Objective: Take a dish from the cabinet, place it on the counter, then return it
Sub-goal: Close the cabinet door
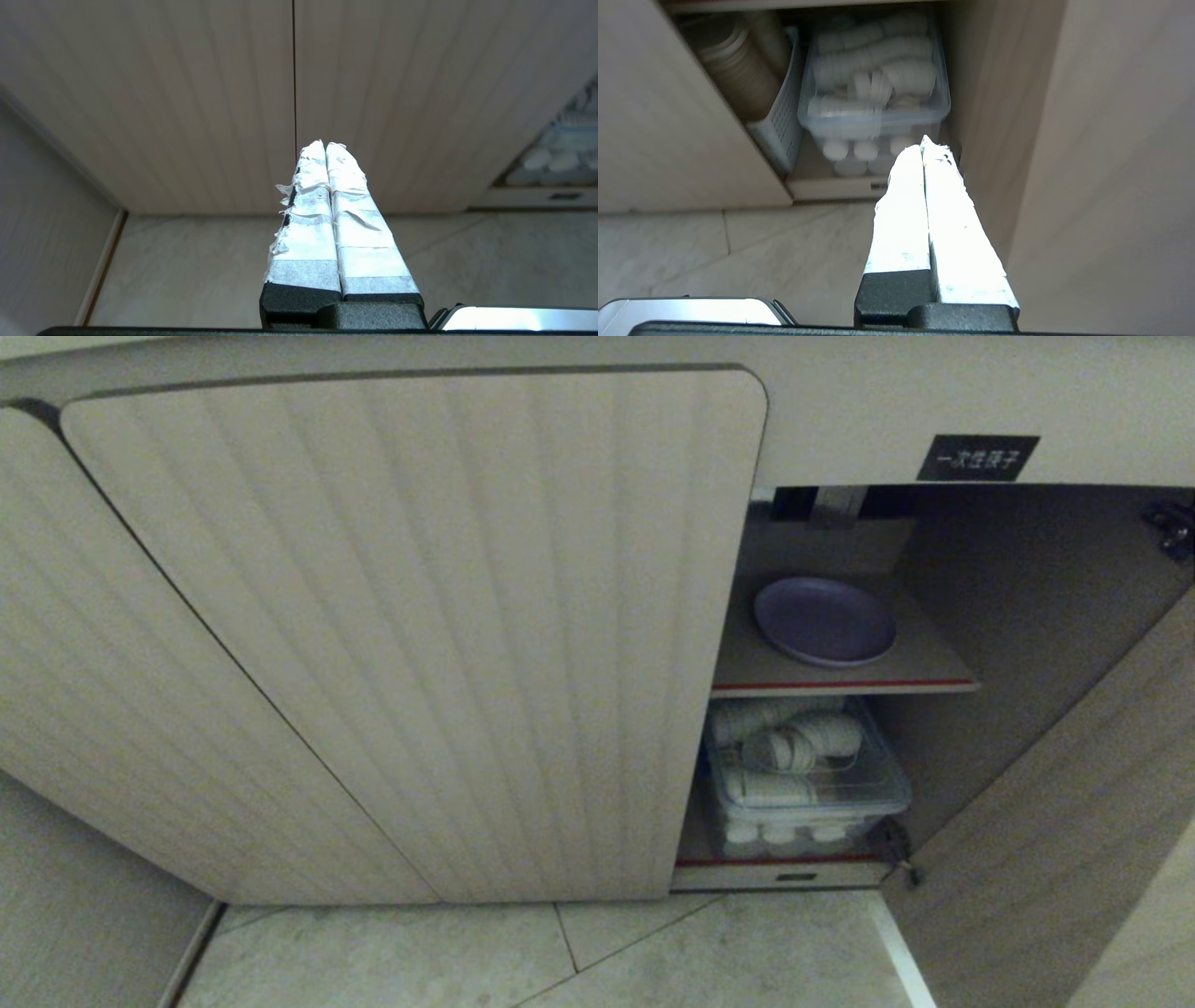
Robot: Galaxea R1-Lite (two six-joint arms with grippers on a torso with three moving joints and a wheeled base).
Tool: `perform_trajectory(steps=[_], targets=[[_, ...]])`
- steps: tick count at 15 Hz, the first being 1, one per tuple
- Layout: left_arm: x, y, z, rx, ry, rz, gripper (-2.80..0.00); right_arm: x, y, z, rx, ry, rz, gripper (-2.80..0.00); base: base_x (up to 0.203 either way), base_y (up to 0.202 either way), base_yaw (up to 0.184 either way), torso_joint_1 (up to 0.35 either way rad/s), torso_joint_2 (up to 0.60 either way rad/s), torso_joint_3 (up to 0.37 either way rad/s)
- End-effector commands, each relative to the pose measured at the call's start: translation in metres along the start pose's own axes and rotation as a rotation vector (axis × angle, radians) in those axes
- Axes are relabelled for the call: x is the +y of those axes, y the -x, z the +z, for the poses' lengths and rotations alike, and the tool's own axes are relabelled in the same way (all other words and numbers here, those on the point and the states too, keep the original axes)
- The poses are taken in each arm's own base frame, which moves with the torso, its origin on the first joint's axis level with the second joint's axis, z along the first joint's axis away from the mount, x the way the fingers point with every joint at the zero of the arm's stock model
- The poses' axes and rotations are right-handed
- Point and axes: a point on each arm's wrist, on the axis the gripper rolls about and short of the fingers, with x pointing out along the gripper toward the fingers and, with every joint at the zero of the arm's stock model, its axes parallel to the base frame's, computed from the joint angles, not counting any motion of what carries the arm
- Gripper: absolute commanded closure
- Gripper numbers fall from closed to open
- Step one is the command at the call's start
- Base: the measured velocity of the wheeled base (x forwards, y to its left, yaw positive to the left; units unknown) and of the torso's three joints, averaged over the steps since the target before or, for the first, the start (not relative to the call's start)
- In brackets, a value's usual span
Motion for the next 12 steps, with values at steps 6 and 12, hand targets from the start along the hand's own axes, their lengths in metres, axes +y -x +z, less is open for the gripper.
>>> perform_trajectory(steps=[6, 12], targets=[[0.0, 0.0, 0.0001, -0.001, 0.001, 0.0, 0.0, 0.0, 0.0, 0.0002, 0.0, 0.0, 0.0, 0.0, -0.194, 0.0, -0.001, 0.003, 0.0, 0.004], [0.0, 0.0, 0.0001, -0.001, 0.001, 0.0, 0.0, 0.0, -0.0001, 0.0002, 0.0, 0.0, 0.0, 0.0, -0.194, 0.0, -0.001, 0.003, 0.0, 0.003]])
